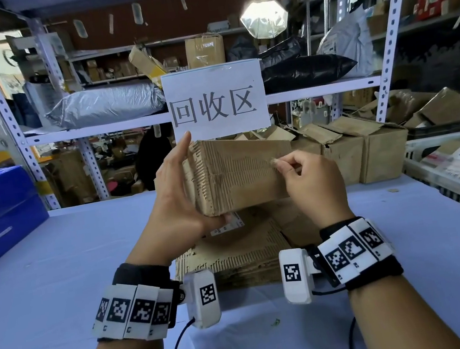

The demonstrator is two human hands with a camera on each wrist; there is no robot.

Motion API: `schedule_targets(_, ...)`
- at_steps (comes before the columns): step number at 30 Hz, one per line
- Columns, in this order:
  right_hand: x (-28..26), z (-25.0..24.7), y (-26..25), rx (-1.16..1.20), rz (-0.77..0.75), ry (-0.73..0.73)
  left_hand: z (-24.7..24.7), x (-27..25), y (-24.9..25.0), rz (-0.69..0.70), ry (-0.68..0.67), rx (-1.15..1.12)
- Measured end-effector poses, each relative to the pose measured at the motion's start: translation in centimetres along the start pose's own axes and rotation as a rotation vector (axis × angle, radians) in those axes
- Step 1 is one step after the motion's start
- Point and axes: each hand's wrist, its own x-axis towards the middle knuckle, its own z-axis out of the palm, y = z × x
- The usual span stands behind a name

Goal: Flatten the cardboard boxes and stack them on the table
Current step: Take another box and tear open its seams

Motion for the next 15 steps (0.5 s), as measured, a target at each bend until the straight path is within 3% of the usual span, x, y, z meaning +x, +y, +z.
schedule_targets(6,0.15,-0.02,0.14,0.248,0.181,0.020,0.00,-0.02,-0.19,0.013,0.000,0.014)
schedule_targets(11,0.42,0.22,0.52,0.636,0.443,-0.019,-0.10,-0.06,-0.51,0.014,0.006,0.028)
schedule_targets(15,0.62,-0.02,1.01,0.612,0.396,0.035,-0.16,-0.07,-0.62,0.046,0.006,0.062)
